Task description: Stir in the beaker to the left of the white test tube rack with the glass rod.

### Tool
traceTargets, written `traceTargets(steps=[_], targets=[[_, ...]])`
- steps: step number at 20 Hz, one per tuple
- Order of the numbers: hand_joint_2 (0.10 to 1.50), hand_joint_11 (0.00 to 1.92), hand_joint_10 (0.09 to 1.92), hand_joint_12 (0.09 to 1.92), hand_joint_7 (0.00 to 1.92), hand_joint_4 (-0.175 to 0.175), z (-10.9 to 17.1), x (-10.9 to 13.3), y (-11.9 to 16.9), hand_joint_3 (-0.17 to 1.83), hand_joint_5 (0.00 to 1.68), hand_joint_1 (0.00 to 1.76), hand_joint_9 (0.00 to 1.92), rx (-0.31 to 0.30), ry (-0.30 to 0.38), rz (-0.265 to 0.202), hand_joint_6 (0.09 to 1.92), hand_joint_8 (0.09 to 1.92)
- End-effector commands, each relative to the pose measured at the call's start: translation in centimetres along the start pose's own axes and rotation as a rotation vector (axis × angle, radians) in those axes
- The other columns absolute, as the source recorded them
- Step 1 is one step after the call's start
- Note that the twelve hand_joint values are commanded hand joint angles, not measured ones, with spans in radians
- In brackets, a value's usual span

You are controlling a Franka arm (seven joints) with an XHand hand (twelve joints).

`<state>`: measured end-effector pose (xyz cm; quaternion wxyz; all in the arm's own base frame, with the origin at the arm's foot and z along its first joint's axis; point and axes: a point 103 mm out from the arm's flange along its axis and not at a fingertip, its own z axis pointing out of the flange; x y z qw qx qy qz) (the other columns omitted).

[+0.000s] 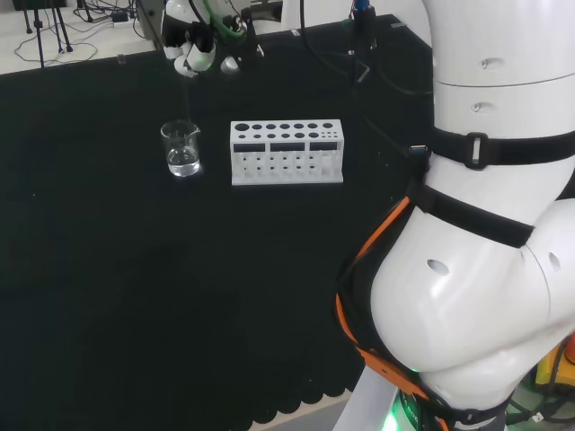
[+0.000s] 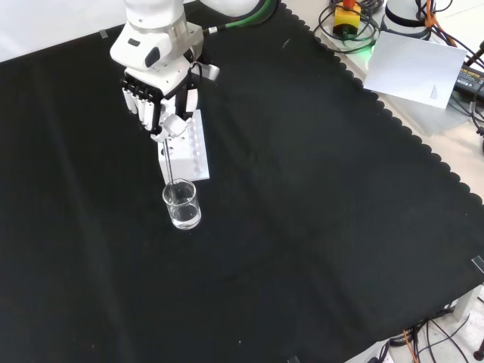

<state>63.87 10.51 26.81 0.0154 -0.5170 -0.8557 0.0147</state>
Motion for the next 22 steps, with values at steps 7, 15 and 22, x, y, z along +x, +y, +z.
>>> traceTargets(steps=[7,15,22], targets=[[0.63,1.49,0.82,1.04,1.32,-0.175,0.5,3.2,1.0,0.75,1.13,1.32,1.68,-0.001,0.052,-0.037,0.70,0.88],[0.63,1.49,0.82,1.04,1.32,-0.175,1.4,1.2,2.0,0.75,1.13,1.32,1.68,0.013,0.052,-0.003,0.70,0.89],[0.63,1.49,0.82,1.05,1.32,-0.175,0.7,0.4,0.4,0.75,1.13,1.32,1.68,0.013,0.031,0.020,0.70,0.89]])
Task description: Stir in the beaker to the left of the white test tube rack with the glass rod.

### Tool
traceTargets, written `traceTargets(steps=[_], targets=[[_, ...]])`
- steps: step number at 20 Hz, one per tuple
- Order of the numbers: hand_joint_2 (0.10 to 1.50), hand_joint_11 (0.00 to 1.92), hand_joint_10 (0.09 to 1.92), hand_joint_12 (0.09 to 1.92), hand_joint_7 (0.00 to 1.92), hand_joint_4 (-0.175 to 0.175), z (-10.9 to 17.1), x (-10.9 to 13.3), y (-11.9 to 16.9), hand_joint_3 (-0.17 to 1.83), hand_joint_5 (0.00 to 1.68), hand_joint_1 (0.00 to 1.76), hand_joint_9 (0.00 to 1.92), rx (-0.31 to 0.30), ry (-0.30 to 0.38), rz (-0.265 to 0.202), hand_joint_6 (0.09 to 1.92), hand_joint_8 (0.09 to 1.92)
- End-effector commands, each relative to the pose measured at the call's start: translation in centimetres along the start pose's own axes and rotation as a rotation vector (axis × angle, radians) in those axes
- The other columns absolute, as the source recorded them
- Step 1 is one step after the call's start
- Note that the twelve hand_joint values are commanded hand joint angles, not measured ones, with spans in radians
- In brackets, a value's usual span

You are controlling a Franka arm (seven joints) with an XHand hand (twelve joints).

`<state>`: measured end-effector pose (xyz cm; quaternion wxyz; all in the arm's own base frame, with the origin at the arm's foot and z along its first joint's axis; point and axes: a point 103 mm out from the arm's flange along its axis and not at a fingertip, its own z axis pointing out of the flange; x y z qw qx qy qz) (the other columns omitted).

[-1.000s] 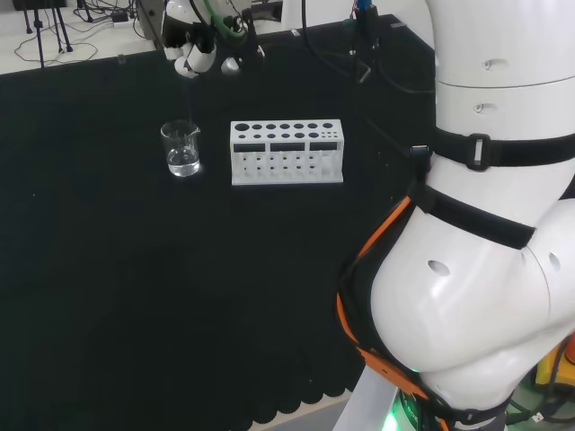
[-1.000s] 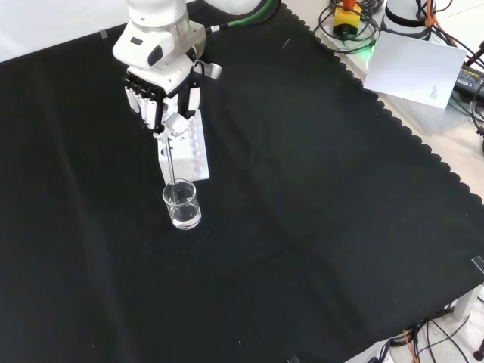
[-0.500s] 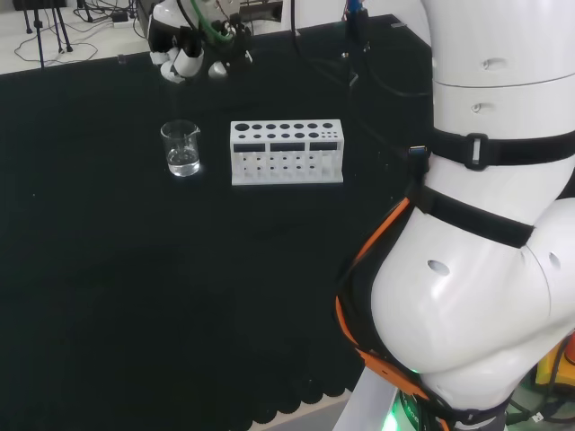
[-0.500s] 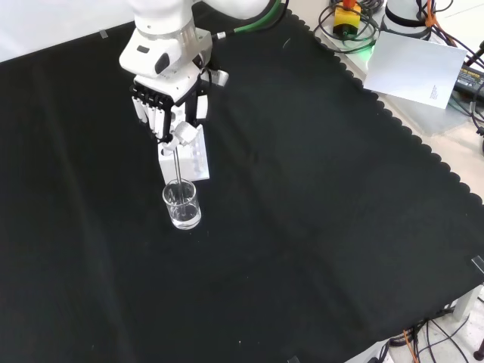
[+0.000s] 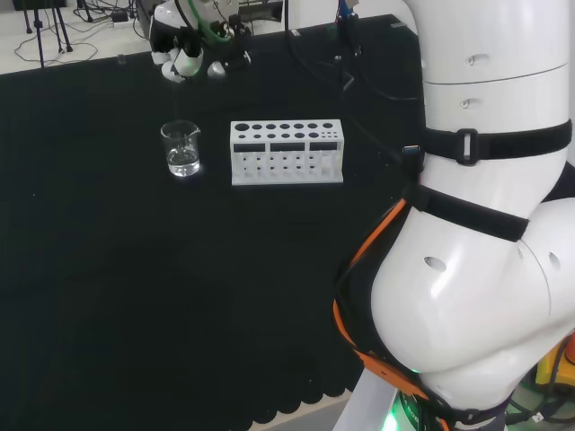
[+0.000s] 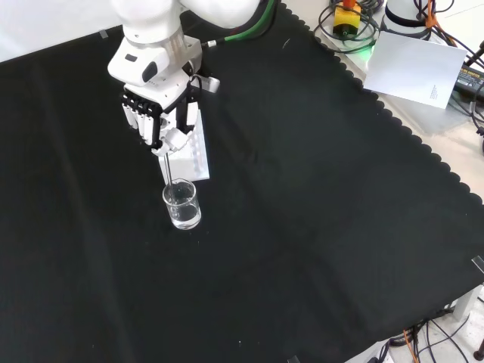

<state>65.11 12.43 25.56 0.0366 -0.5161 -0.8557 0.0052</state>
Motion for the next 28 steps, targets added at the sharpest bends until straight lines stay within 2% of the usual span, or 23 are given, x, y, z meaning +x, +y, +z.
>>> traceTargets(steps=[1,7,17,23,28], targets=[[0.63,1.49,0.82,1.05,1.32,-0.175,-0.6,-0.5,-1.9,0.75,1.13,1.32,1.68,0.007,-0.018,0.022,0.70,0.89],[0.63,1.49,0.82,1.05,1.32,-0.175,-1.2,1.3,-2.6,0.75,1.13,1.32,1.68,0.001,-0.024,0.006,0.71,0.89],[0.63,1.49,0.82,1.05,1.32,-0.175,-0.6,3.5,-0.9,0.75,1.13,1.32,1.68,0.007,-0.019,-0.029,0.71,0.89],[0.63,1.49,0.82,1.05,1.32,-0.175,-0.3,1.9,0.0,0.75,1.13,1.32,1.68,0.008,-0.016,-0.009,0.71,0.89],[0.63,1.49,0.82,1.05,1.32,-0.175,-0.6,0.4,-0.6,0.75,1.13,1.32,1.68,0.017,-0.015,0.017,0.71,0.89]])
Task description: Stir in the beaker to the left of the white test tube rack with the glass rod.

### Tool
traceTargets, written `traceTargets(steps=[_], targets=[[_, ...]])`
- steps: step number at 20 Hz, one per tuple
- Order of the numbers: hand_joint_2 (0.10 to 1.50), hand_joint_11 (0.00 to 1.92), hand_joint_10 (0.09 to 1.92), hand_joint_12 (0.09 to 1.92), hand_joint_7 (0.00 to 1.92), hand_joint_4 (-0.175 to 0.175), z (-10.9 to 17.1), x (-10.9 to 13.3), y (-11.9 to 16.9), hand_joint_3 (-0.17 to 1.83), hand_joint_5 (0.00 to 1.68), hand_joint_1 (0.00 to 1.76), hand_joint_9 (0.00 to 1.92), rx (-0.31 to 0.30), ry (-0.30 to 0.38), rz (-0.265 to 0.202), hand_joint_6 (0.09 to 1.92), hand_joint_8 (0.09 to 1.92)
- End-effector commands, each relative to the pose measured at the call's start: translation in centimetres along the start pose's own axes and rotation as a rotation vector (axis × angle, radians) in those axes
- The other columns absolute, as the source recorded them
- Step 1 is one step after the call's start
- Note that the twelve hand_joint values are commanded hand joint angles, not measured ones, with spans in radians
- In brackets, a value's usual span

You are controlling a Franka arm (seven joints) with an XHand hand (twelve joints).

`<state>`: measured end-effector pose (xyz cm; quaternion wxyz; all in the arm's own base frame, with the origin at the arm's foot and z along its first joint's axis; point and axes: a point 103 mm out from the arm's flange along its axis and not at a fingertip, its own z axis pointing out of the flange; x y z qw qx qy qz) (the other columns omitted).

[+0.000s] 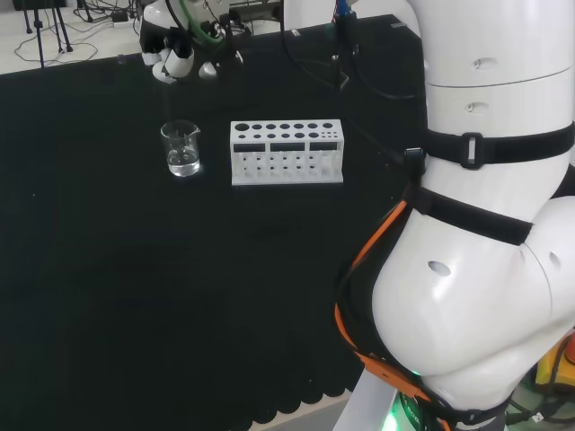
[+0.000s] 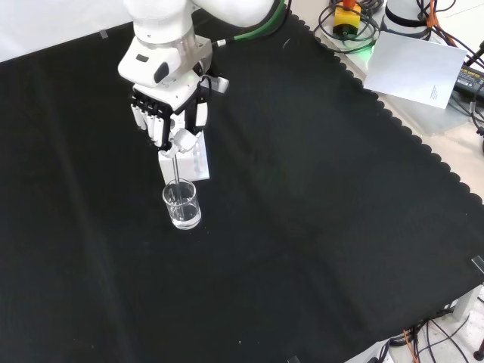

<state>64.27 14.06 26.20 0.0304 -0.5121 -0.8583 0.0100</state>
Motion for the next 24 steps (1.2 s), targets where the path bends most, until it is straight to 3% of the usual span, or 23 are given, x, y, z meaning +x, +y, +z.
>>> traceTargets(steps=[1,15,24], targets=[[0.63,1.49,0.82,1.05,1.32,-0.175,-0.2,-1.5,-0.8,0.76,1.13,1.32,1.68,0.019,-0.001,0.028,0.71,0.89],[0.63,1.49,0.83,1.05,1.32,-0.175,0.0,1.8,-2.5,0.76,1.13,1.32,1.68,0.008,-0.003,-0.020,0.71,0.89],[0.63,1.49,0.83,1.05,1.32,-0.175,-0.7,1.8,-2.9,0.76,1.13,1.32,1.68,-0.002,-0.015,-0.032,0.71,0.89]])
